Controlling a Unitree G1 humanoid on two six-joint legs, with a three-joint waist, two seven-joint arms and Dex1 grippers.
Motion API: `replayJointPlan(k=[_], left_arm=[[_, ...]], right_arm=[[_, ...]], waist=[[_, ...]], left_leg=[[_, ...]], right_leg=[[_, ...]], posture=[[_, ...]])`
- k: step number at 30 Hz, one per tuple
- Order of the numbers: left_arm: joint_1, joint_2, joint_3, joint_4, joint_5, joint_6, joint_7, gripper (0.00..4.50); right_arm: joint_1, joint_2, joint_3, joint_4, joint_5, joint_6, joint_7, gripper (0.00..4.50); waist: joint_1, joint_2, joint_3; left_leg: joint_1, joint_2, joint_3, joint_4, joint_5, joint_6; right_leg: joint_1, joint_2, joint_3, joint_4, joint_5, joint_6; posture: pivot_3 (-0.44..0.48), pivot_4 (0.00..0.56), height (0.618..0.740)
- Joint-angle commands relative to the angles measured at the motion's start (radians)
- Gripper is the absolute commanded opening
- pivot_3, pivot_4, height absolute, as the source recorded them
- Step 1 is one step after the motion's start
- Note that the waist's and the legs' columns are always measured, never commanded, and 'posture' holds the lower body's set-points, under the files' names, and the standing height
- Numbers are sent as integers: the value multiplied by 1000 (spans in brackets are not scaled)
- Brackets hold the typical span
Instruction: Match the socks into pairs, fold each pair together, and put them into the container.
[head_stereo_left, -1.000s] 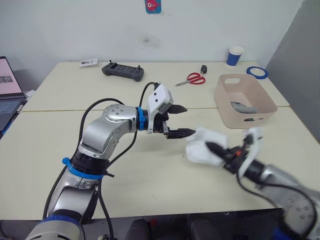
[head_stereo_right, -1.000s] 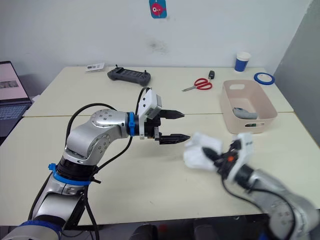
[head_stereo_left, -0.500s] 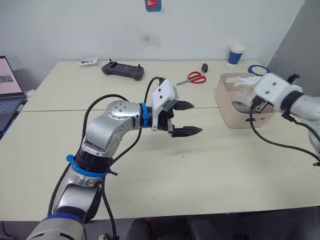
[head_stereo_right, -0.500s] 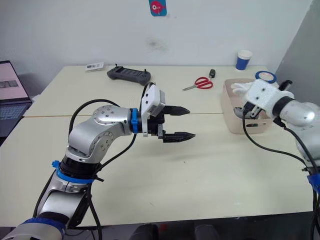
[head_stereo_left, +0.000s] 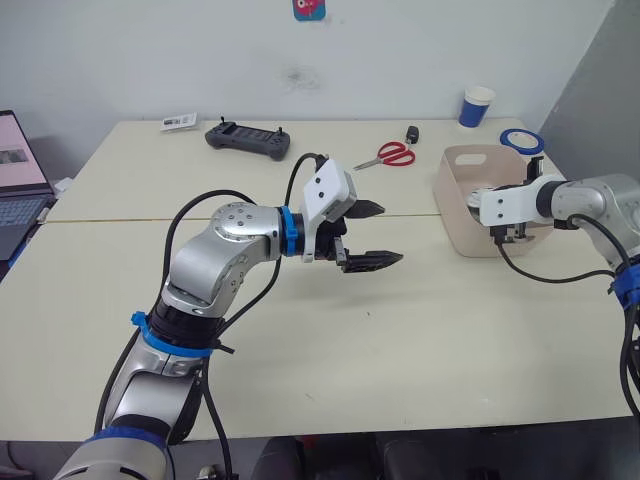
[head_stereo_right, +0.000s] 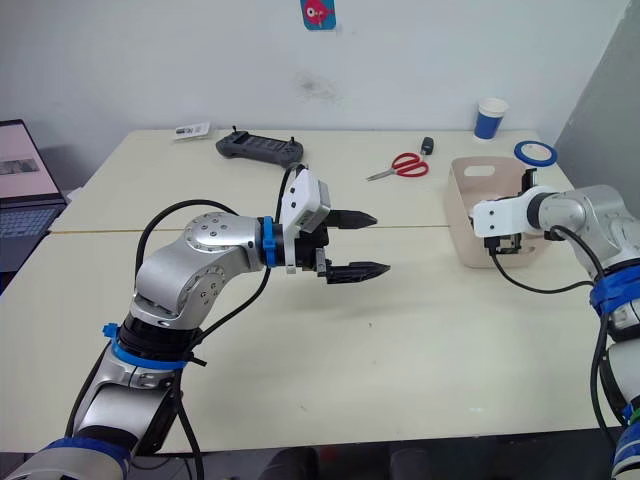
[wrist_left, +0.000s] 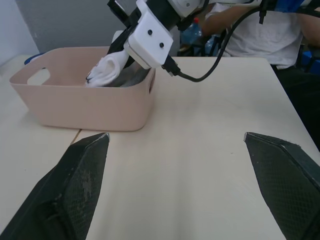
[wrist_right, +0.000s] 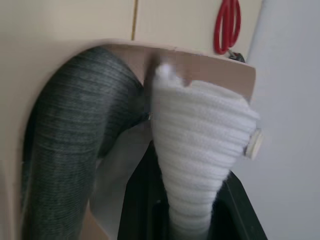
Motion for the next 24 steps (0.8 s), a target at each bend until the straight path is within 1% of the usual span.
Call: replayJointPlan(k=[1,6,8,11,14,18,21,24], left_arm=[[-8,4,16,-36,5,-21,8,4500],[-8,5,16,-31,11,-26,7,4500],[-9,8,18,-26,15,-29,5,4500],[-9,10,21,-25,17,-30,4,4500],[-9,11,20,-24,17,-31,5,4500],[-6,13,21,-28,15,-29,5,4500],[0,19,23,-34,15,-26,5,4500],[35,58,47,-54,13,-11,9,4500]], right_arm=[[-40,-2,-55,-7,57,-1,85,1611],[-46,-12,-121,-66,159,96,251,3355],[-35,-29,-149,-121,199,147,321,4111],[-2,-56,-197,-223,267,237,411,4111],[29,-73,-244,-313,320,328,457,4111],[60,-75,-299,-382,360,428,451,4111],[105,-85,-326,-411,372,458,430,4111],[156,-97,-377,-471,410,512,414,4111]], waist=[[0,0,0],[2,0,0],[2,0,0],[4,1,0],[5,1,0],[5,1,0],[8,1,0],[7,1,0]], left_leg=[[0,0,0,0,0,0],[0,0,-1,1,0,0],[0,0,-1,1,0,0],[0,0,-1,1,0,0],[0,0,-1,1,0,0],[0,0,-1,2,0,0],[0,0,-1,2,0,0],[0,0,-1,2,0,0]], right_leg=[[0,0,0,0,0,0],[1,0,-1,0,0,0],[1,0,-1,1,0,0],[1,0,-1,1,0,0],[1,0,-1,1,0,0],[1,0,-1,2,0,0],[1,0,-2,2,0,0],[2,0,-1,2,0,0]], posture=[[0,150,740],[0,150,740],[0,150,740],[0,150,740],[0,150,740],[0,150,740],[0,150,740],[0,150,740]])
